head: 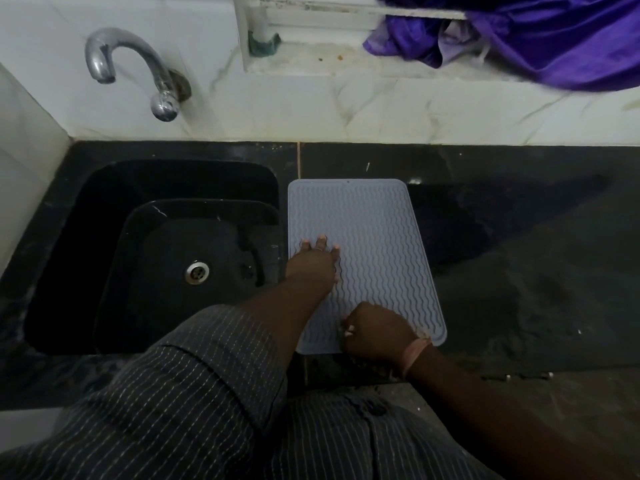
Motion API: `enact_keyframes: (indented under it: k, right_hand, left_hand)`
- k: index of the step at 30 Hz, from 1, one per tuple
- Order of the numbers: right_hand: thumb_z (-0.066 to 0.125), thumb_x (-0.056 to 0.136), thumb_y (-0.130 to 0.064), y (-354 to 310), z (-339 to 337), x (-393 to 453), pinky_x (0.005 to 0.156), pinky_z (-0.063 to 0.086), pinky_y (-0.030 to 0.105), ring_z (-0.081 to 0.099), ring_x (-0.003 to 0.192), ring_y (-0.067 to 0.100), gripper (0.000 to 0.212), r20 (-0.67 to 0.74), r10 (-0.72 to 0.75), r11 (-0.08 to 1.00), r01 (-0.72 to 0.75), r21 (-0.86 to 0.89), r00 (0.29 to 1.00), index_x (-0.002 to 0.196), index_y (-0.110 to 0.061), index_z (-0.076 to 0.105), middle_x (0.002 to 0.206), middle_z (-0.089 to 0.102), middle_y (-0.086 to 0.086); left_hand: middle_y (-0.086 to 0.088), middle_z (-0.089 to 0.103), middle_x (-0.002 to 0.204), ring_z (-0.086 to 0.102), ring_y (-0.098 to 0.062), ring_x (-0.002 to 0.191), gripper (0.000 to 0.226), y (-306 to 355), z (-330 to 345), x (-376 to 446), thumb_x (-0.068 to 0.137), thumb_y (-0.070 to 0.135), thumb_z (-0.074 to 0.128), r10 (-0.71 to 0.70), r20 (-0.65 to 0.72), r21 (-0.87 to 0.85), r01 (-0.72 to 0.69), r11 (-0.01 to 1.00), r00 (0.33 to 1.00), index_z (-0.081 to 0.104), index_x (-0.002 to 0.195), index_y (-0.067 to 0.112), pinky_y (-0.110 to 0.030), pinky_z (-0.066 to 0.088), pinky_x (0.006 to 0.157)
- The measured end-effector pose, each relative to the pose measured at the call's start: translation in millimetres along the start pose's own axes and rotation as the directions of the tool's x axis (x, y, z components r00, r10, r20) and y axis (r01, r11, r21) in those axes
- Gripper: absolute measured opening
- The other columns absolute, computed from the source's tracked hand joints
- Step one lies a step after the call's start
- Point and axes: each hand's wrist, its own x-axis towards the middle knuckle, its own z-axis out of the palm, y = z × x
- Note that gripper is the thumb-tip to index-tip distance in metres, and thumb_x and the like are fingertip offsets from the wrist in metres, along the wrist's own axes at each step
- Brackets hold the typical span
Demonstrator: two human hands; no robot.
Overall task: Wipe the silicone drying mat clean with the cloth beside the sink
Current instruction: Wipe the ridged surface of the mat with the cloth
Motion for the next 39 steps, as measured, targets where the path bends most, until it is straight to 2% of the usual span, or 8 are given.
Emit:
enact_keyframes:
  k: [6,11,13,18,23,28,32,39]
  right_hand:
    - [0.072,0.079,-0.024,-5,-41,8,0.056,0.045,0.033,0.054,0.056,0.014,0.031,0.23,0.019,0.973,-0.071,0.221,0.973,0.053,-0.015,0.055,0.057,0.057,0.001]
    - [0.076,0.08,-0.024,3,-71,34,0.06,0.053,0.036,0.064,0.059,0.02,0.027,-0.085,0.014,0.941,0.015,0.338,0.996,0.062,-0.006,0.068,0.063,0.068,0.011]
    - [0.077,0.082,-0.029,7,-72,45,0.065,0.054,0.035,0.067,0.066,0.018,0.027,-0.177,0.003,0.96,0.047,0.277,0.984,0.065,-0.01,0.07,0.068,0.07,0.006]
    - [0.08,0.079,-0.034,15,-62,66,0.072,0.058,0.038,0.068,0.075,0.015,0.02,-0.162,0.007,0.988,0.018,0.154,0.987,0.075,-0.016,0.074,0.076,0.071,-0.002]
    - [0.077,0.082,-0.035,18,-60,70,0.07,0.056,0.038,0.065,0.074,0.012,0.015,-0.262,-0.067,0.99,0.096,0.099,0.963,0.077,-0.021,0.073,0.077,0.069,-0.006]
    - [0.066,0.087,-0.039,22,-46,75,0.072,0.055,0.038,0.065,0.078,0.014,0.019,-0.375,-0.061,0.984,0.118,0.133,0.925,0.083,-0.023,0.074,0.085,0.069,-0.001]
    - [0.067,0.093,-0.031,24,-55,90,0.078,0.055,0.038,0.065,0.084,0.015,0.014,-0.4,-0.031,0.976,0.114,0.184,0.916,0.093,-0.021,0.077,0.092,0.071,0.001]
    - [0.065,0.094,-0.033,30,-79,124,0.075,0.055,0.037,0.064,0.073,0.011,0.025,-0.4,-0.005,0.964,0.111,0.241,0.917,0.076,-0.02,0.075,0.078,0.071,-0.004]
  left_hand:
    - [-0.004,-0.004,0.171,0.001,-0.037,0.156,0.077,0,-6,2,0.102,0.047,0.053,-0.005,0.029,-0.001,0.005,1.0,1.0,0.011,0.163,0.028,-0.059,0.019,0.12]
    - [-0.008,0.012,0.17,0.015,-0.037,0.153,0.075,-1,0,-4,0.097,0.049,0.059,0.02,-0.159,-0.007,-0.021,1.0,0.987,0.025,0.16,0.027,-0.053,0.024,0.119]
    - [-0.009,0.004,0.17,0.005,-0.039,0.154,0.082,-2,3,-7,0.095,0.051,0.062,-0.016,-0.213,-0.06,0.003,0.998,0.977,0.02,0.161,0.025,-0.052,0.015,0.122]
    - [-0.011,-0.019,0.168,-0.025,-0.042,0.15,0.105,-11,-7,3,0.089,0.056,0.067,-0.088,-0.102,-0.191,0.067,0.979,0.991,0.0,0.163,0.023,-0.054,-0.007,0.124]
    - [-0.011,-0.042,0.158,-0.041,-0.038,0.143,0.11,-18,2,16,0.09,0.07,0.052,0.0,0.002,-0.137,0.0,0.991,1.0,-0.024,0.158,0.028,-0.055,-0.02,0.12]
    - [-0.007,-0.062,0.139,-0.058,-0.036,0.125,0.15,-31,-1,19,0.063,0.085,0.069,0.06,0.144,-0.074,-0.049,0.996,0.988,-0.043,0.146,0.03,-0.054,-0.03,0.11]
    - [-0.003,-0.067,0.134,-0.062,-0.034,0.122,0.16,-30,3,18,0.051,0.091,0.07,0.066,0.13,-0.088,-0.055,0.995,0.989,-0.048,0.141,0.033,-0.057,-0.033,0.11]
    - [-0.004,-0.069,0.131,-0.064,-0.034,0.12,0.162,-24,0,17,0.049,0.09,0.073,0.03,0.165,-0.072,-0.018,0.997,0.986,-0.051,0.138,0.034,-0.062,-0.032,0.108]
